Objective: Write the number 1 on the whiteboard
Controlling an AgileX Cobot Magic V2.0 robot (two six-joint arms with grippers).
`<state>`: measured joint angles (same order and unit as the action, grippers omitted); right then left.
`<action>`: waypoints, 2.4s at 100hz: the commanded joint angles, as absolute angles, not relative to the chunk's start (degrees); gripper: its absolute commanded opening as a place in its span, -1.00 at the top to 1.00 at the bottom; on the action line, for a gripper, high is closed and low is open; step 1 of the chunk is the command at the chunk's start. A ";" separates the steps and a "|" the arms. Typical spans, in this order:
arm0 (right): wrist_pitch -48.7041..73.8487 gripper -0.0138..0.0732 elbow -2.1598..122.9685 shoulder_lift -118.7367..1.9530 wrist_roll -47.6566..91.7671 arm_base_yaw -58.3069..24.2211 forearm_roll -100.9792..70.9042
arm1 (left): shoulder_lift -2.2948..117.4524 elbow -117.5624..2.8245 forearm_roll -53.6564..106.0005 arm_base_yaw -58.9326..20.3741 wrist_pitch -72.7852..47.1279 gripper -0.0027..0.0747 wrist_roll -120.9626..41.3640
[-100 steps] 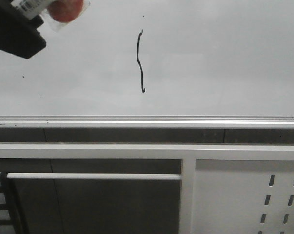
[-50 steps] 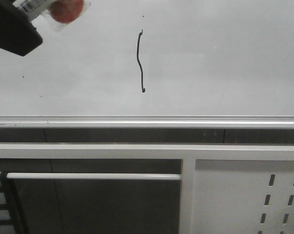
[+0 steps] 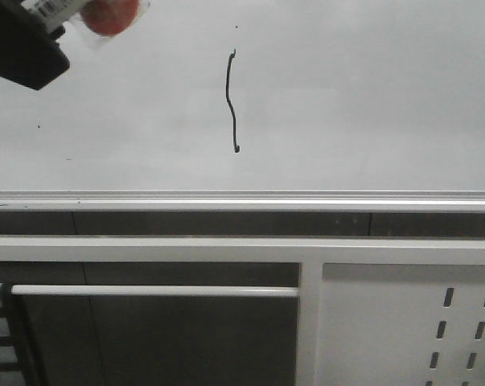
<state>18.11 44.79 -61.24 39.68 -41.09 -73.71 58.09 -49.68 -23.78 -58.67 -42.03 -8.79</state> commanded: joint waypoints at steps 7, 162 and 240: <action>17.84 0.80 46.39 -60.69 40.17 -40.99 -74.10 | 57.37 -51.72 -25.05 -59.04 -39.77 0.69 -8.15; 19.47 0.80 48.47 -64.16 40.17 -40.99 -74.54 | 60.79 -53.04 -26.80 -59.04 -45.43 0.36 -8.15; 20.24 0.80 48.47 -64.16 40.17 -40.99 -73.84 | 60.79 -53.04 -28.84 -59.04 -45.07 0.95 -8.15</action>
<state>19.05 46.61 -65.08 39.64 -41.09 -73.34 61.44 -50.96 -26.38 -58.80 -47.53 -8.79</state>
